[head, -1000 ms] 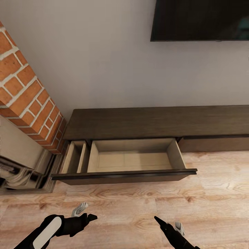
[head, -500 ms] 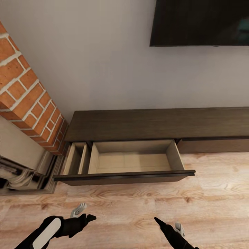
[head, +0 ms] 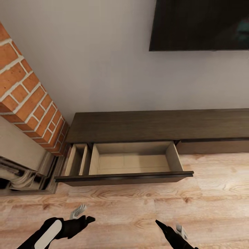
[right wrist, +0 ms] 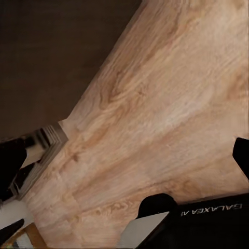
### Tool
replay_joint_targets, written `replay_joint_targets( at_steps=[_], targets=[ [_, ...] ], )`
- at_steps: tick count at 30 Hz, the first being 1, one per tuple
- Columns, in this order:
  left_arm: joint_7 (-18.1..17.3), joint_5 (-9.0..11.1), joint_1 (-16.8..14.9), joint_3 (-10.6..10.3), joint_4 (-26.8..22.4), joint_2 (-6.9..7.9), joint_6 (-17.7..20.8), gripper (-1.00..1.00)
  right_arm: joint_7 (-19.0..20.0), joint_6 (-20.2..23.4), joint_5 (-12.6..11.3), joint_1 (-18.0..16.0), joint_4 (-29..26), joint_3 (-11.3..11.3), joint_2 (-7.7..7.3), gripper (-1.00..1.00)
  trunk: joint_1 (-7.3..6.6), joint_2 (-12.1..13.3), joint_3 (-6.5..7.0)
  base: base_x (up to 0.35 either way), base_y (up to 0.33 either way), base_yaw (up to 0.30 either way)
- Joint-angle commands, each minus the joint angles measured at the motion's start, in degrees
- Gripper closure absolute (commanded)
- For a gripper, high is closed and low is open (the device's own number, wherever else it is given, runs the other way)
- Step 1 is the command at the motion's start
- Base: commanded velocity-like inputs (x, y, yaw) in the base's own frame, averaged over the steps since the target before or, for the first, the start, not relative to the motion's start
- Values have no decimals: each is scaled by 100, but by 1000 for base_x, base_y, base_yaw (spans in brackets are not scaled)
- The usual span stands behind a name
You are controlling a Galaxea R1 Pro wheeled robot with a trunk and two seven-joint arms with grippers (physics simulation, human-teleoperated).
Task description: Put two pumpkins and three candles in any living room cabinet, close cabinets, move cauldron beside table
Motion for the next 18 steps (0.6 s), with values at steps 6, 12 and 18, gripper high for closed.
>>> replay_joint_targets(
  at_steps=[6, 12, 18],
  targets=[
    [21, -382, -4, -9, 337, -178, -209, -100, -1164, 91, 276, -1, -45, 60, 19, -100, -133, 240, 105, 0, 0, 0],
    [36, -676, -4, -2, 528, -213, -591, -100, -2027, 96, 352, -1, -64, 71, 36, -100, -264, 481, 213, 0, 0, 0],
    [240, -777, -6, -2, 601, -220, -729, -100, -2280, 78, 352, -1, -61, 66, 31, -100, -396, 722, 321, 0, 0, 0]
  ],
)
